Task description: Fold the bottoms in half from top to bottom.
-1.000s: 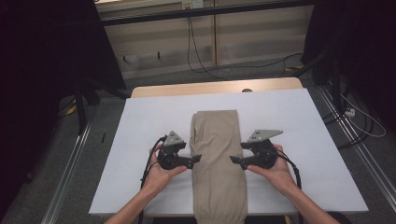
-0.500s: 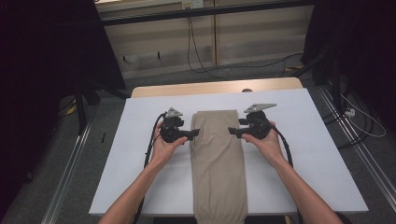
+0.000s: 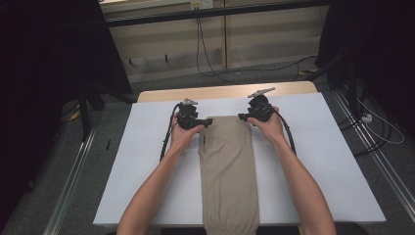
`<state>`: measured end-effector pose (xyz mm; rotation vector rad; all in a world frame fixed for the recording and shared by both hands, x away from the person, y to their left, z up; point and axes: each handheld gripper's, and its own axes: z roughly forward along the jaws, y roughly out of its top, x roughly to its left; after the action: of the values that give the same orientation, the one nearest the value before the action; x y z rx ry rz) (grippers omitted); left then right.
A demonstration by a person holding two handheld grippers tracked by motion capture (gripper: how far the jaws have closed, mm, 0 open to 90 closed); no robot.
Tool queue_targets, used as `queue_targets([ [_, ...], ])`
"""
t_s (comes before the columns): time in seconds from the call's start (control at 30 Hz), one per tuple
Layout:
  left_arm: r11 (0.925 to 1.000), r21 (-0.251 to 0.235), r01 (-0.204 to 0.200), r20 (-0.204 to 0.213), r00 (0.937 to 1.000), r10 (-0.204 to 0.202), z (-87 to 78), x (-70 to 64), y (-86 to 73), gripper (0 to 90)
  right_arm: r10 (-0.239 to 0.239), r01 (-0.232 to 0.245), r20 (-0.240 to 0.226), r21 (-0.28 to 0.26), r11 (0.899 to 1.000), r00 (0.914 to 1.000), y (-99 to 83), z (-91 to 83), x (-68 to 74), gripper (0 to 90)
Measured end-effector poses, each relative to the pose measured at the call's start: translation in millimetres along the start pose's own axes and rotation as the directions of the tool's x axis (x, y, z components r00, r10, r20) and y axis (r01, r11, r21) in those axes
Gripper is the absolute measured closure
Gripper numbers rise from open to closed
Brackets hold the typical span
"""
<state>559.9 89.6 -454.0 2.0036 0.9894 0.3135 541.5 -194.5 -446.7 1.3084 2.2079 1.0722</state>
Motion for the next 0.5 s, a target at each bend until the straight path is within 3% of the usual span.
queue_targets([
  [0.03, 0.9999, 0.007, 0.011, 0.012, 0.9999, -0.011, 5.0, 3.2, -0.1, 23.1, 0.012, -0.012, -0.013, 0.001, 1.000, 0.9999, -0.5, 5.2, -1.8, 43.5],
  [0.1, 0.9994, 0.034, 0.004, 0.004, 1.0000, -0.004, 14.3, 4.5, -1.4, 22.5, 0.003, -0.003, -0.009, 0.022, 1.000, 1.0000, -0.5, 13.1, -2.4, 42.8],
  [0.17, 0.9996, 0.029, -0.003, -0.015, 0.9999, 0.003, 16.1, 2.2, -0.5, 23.7, -0.003, 0.003, -0.005, 0.038, 0.999, 1.0000, -1.9, 18.6, -2.4, 42.2],
  [0.2, 0.9986, 0.043, -0.030, -0.032, 0.9990, 0.032, 15.7, 1.3, 0.1, 26.1, 0.007, -0.007, -0.005, 0.036, 0.999, 1.0000, -1.8, 18.5, -2.9, 43.3],
  [0.23, 0.9960, 0.054, -0.071, -0.034, 0.9968, 0.073, 14.8, 1.0, 0.4, 33.0, 0.001, 0.000, -0.003, 0.037, 0.999, 1.0000, -2.0, 18.4, -3.1, 46.3],
  [0.3, 0.9966, 0.066, -0.049, 0.004, 0.9988, 0.049, 11.7, 1.3, 0.9, 47.5, 0.009, -0.008, -0.015, 0.046, 0.999, 0.9998, -2.2, 16.2, -4.4, 57.4],
  [0.33, 0.9964, 0.073, -0.043, 0.063, 0.9973, 0.039, 10.5, 1.2, 0.6, 59.3, 0.020, -0.018, -0.032, 0.053, 0.998, 0.9993, -2.4, 14.7, -4.8, 64.7],
  [0.37, 0.9968, 0.070, -0.037, 0.109, 0.9936, 0.029, 11.1, -0.6, -1.0, 76.7, 0.032, -0.029, -0.053, 0.058, 0.998, 0.9981, -2.7, 13.8, -5.3, 73.1],
  [0.4, 0.9968, 0.072, -0.035, 0.110, 0.9936, 0.027, 10.2, -2.1, -1.4, 81.6, 0.044, -0.038, -0.089, 0.069, 0.997, 0.9951, -2.7, 13.1, -5.3, 85.2],
  [0.43, 0.9969, 0.078, -0.012, 0.118, 0.9930, 0.002, 10.3, -2.1, -1.2, 84.5, 0.046, -0.038, -0.109, 0.073, 0.997, 0.9930, -2.9, 12.9, -3.7, 85.5],
  [0.5, 0.9963, 0.075, 0.041, 0.127, 0.9906, -0.051, 9.9, 2.0, -1.0, 85.8, 0.048, -0.041, -0.090, 0.077, 0.996, 0.9948, -1.8, 12.1, -0.6, 86.6],
])
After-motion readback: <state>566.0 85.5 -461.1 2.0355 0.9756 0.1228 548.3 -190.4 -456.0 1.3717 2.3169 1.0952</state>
